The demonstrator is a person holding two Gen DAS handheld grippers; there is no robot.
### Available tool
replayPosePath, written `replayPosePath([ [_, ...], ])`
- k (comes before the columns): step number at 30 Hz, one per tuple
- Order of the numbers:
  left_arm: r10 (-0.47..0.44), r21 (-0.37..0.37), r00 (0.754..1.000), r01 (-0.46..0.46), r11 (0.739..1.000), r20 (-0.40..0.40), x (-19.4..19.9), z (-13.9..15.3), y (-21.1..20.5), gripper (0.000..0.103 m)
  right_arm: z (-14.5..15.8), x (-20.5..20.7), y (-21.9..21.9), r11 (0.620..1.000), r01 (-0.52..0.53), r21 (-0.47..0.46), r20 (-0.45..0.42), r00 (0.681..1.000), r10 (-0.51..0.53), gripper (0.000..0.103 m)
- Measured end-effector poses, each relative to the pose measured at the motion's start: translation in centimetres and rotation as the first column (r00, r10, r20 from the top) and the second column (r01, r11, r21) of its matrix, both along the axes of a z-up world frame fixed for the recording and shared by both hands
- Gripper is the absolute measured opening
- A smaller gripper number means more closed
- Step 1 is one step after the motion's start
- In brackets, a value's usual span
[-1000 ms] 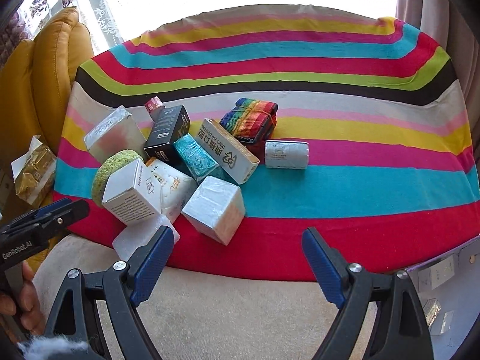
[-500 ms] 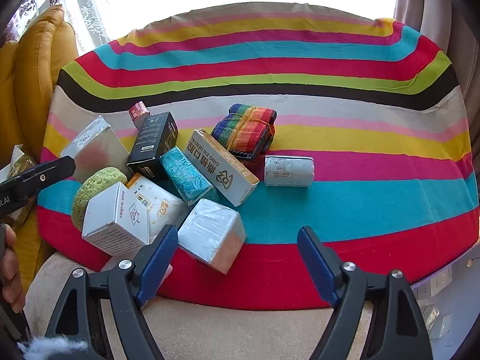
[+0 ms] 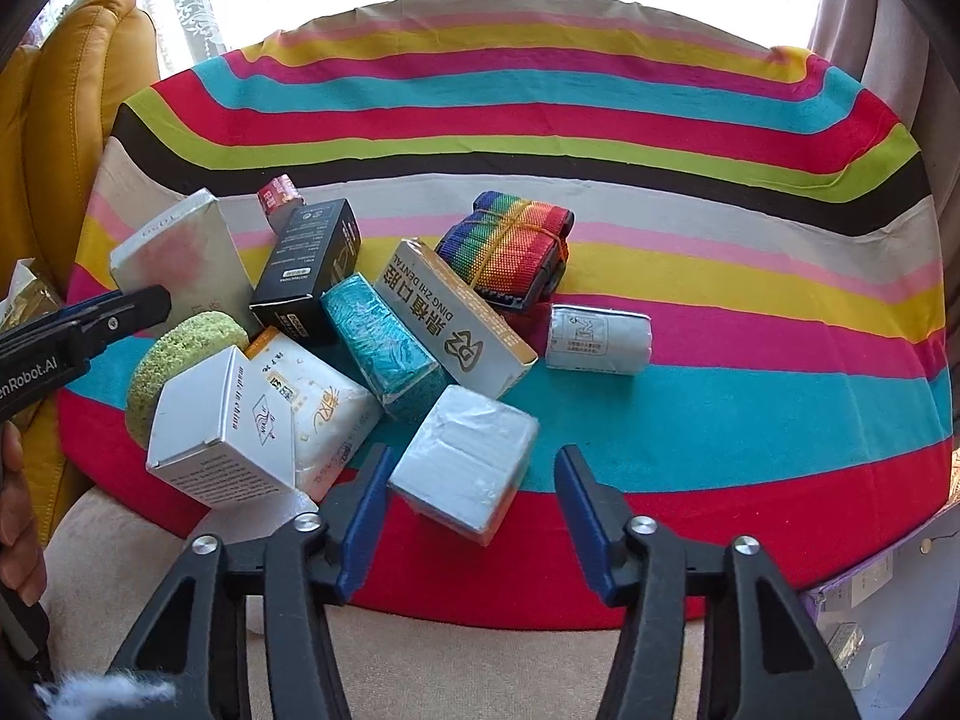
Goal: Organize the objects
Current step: 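Grasp the silver-wrapped box with the right gripper while the left grasps the pink-printed white box, then carry both boxes into the storage box and open both grippers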
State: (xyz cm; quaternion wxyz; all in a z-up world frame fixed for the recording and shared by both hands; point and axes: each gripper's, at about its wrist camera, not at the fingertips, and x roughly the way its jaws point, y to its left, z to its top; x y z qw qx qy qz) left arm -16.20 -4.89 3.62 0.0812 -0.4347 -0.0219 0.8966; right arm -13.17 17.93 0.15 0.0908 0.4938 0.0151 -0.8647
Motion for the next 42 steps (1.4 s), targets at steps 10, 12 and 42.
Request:
replayPosePath([
  [10, 0.152, 0.03, 0.986, -0.151, 0.988, -0.065, 2.9, 1.4, -3.5, 0.013, 0.9, 1.5, 0.4, 1.0, -0.013, -0.028, -0.078, 0.997, 0.011, 0.038],
  [12, 0.181, 0.043, 0.981, -0.178, 0.983, -0.065, 3.7, 1.6, -4.4, 0.011, 1.3, 2.0, 0.7, 0.999, -0.012, -0.032, -0.096, 0.995, 0.009, 0.038],
  [42, 0.343, -0.089, 0.921, -0.331, 0.939, 0.183, 1.1, -4.2, -3.2, 0.07, 3.2, 8.8, 6.2, 0.999, 0.039, -0.025, -0.143, 0.989, -0.042, 0.038],
])
